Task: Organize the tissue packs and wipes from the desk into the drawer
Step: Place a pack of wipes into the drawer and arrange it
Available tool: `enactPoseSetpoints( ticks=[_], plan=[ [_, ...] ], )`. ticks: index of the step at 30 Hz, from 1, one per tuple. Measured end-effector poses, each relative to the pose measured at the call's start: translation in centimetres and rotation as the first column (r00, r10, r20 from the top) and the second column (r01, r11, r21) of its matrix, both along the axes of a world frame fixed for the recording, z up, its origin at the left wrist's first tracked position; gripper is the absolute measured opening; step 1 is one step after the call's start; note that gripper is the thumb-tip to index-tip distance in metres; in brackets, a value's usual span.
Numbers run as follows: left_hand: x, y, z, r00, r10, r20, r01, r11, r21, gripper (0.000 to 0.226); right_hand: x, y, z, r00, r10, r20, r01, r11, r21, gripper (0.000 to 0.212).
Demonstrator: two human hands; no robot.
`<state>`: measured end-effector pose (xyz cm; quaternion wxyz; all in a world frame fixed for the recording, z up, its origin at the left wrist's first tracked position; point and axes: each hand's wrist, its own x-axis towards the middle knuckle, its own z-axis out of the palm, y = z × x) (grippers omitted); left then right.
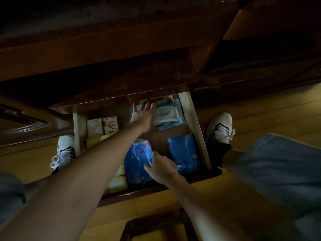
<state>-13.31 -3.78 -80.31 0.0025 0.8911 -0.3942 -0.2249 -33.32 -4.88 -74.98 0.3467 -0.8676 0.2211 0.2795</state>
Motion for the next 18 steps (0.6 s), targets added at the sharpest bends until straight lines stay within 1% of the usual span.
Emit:
enactPoseSetpoints(
  ticks=[4, 6, 10, 12, 15, 18],
  plan=[
    [1.0, -0.4, 0.0, 0.991, -0.131, 0.001, 0.131, 0.991, 0.002, 0.122, 0.2, -0.1, 0.0, 1.0, 0.012, -0.011, -0.012, 1.0, 0.004, 0.04],
    [0.9, -0.3, -0.2, 0.988, -0.154, 0.027, 0.155, 0.988, -0.023, 0.12, 0.3, -0.1, -0.1, 1.0, 0.014, -0.015, -0.014, 1.0, 0.001, 0.04],
    [0.2, -1.2, -0.2, 0.996, -0.075, 0.057, 0.083, 0.983, -0.161, 0.109, 0.3, -0.1, -0.3, 0.999, 0.016, -0.03, -0.016, 1.0, -0.007, 0.039],
    [-0.1, -1.7, -0.2, 0.999, -0.014, 0.031, 0.02, 0.975, -0.221, 0.108, 0.3, -0.1, -0.4, 0.999, 0.012, -0.029, -0.013, 1.0, -0.008, 0.04],
    [-0.5, -1.6, -0.2, 0.998, 0.049, 0.044, -0.038, 0.971, -0.235, 0.111, 0.1, 0.0, -0.5, 1.0, -0.001, -0.019, 0.001, 1.0, 0.008, 0.039],
    [-0.9, -1.4, -0.1, 0.995, 0.034, 0.092, -0.016, 0.981, -0.192, 0.108, 0.1, 0.0, -0.7, 1.0, -0.007, -0.007, 0.008, 1.0, 0.008, 0.037]
  ],
)
